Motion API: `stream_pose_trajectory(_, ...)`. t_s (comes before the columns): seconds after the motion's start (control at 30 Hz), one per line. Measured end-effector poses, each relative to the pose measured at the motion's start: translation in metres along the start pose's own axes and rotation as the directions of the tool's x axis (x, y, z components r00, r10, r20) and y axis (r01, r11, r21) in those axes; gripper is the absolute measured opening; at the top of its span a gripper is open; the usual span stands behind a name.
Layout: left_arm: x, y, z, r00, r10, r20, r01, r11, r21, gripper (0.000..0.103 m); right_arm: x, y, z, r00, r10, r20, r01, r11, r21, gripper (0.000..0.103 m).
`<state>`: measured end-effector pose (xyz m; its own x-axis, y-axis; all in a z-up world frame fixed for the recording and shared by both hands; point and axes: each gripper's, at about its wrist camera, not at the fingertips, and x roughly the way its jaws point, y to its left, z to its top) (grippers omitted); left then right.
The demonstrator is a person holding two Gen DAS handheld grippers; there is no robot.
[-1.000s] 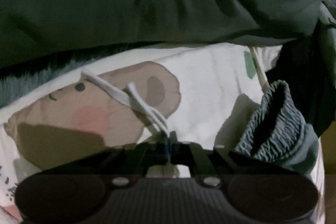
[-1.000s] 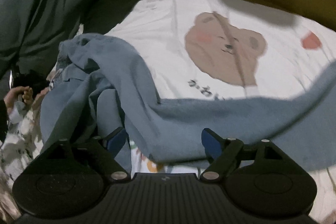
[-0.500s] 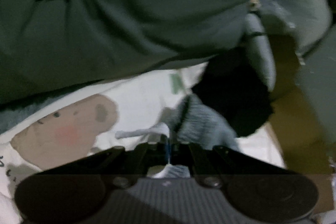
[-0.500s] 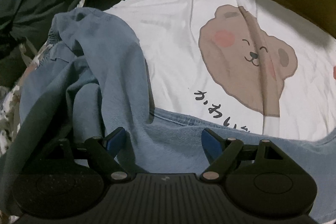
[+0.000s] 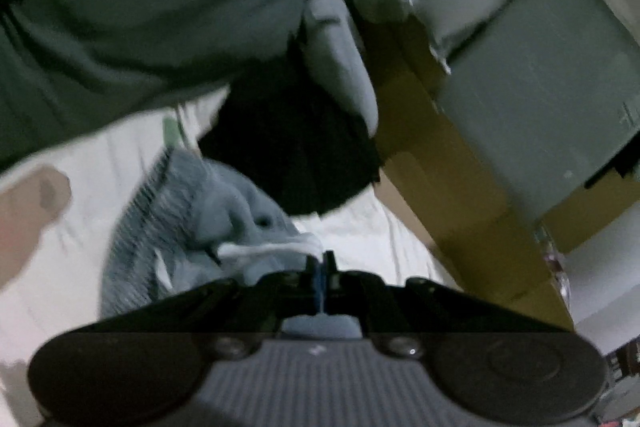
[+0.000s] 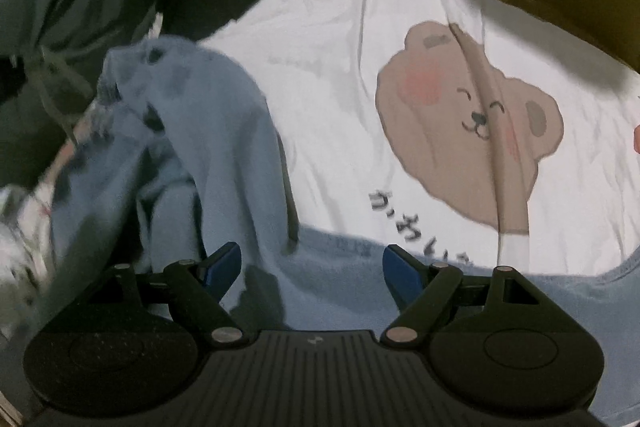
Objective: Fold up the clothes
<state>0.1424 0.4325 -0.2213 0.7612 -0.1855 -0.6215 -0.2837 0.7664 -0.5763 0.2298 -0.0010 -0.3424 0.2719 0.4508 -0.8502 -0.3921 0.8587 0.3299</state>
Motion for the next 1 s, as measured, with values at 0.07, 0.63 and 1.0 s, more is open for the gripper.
stream_pose_trajectory(0.07, 0.006, -0.001, -0.009, 1.000, -0.008, -0.019, 0.007, 1.000, -0.014, 0.001, -0.002, 0.001, 0.011, 0.999, 0.032, 0.018, -0.033, 0.999, 0.019, 0.083)
stream_pose_trajectory(0.63, 0.024, 0.009, -0.057, 0.992, -0.007, -0.126, -0.005, 0.995, -0.102, 0.052, 0.044, 0.047, 0.099, 0.990, 0.140, 0.001, -0.136, 0.969, -0.207, 0.083)
stream_pose_trajectory(1.0, -0.033, 0.041, -0.068, 0.987, 0.061, -0.146, -0.083, 0.985, -0.149, 0.052, 0.095, 0.082, 0.147, 0.977, 0.207, -0.060, -0.215, 0.920, -0.329, 0.083)
